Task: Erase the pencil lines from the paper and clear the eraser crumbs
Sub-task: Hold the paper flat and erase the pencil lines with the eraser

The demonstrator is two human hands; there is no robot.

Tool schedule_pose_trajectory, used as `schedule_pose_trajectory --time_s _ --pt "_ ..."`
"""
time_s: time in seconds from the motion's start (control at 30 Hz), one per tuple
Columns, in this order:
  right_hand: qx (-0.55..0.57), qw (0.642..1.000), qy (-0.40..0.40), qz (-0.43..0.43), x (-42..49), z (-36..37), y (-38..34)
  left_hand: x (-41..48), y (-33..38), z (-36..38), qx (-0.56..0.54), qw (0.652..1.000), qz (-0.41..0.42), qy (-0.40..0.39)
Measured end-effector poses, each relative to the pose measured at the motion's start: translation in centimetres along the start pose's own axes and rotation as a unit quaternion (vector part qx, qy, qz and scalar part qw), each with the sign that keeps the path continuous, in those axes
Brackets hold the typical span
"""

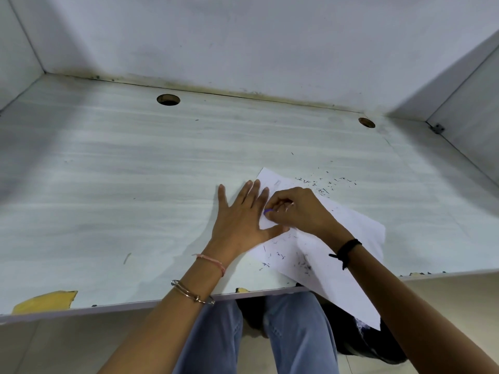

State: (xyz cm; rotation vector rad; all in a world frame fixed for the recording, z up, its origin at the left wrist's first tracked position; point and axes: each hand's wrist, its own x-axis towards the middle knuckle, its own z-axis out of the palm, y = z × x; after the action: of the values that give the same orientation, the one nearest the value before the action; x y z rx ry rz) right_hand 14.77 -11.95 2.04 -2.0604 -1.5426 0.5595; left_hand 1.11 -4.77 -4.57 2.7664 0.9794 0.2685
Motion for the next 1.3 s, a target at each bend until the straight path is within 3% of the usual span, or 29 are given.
schedule_pose_trajectory --time_s 0.07,0.17,0.33,0.47,0.6,0.73,0.9,1.03,1.17,1.3 --pt "-0.034 0.999 -0.002 -0.015 0.6 -0.6 0.0 0.0 -0.1 0.0 0.002 1.000 -0.002 -0.011" --pt "-0.062 0.996 0.064 0.004 1.6 -1.4 0.1 0.0 0.0 -0.1 0.005 1.000 -0.002 -0.017" --pt "-0.052 0.998 -0.041 -0.019 0.5 -0.9 -0.7 0.0 -0.1 0.0 -0.008 1.000 0.000 -0.004" --pt "-0.059 0.998 0.034 -0.003 1.5 -1.5 -0.3 0.0 -0.1 -0.1 0.006 1.000 0.002 -0.008" --pt "-0.073 0.995 -0.068 -0.017 0.6 -0.6 -1.2 0.0 -0.1 -0.1 0.000 1.000 0.001 -0.003" --pt "-0.060 0.997 0.039 0.020 2.1 -1.8 -0.1 0.1 0.0 -0.1 0.007 1.000 0.001 -0.007" --pt "-0.040 0.997 -0.066 0.009 1.0 -1.1 -0.9 0.0 0.0 -0.3 0.000 1.000 0.000 -0.011" --pt "-0.051 0.997 0.044 0.024 2.3 -1.6 -0.2 0.0 0.0 -0.4 0.008 1.000 0.000 -0.017" --pt "-0.045 0.997 -0.063 -0.018 0.7 -0.5 -1.1 0.1 0.0 -0.3 -0.006 1.000 -0.001 -0.010" --pt "-0.051 0.997 0.046 0.019 2.4 -1.5 0.2 0.0 0.2 -0.6 -0.007 1.000 -0.007 -0.017"
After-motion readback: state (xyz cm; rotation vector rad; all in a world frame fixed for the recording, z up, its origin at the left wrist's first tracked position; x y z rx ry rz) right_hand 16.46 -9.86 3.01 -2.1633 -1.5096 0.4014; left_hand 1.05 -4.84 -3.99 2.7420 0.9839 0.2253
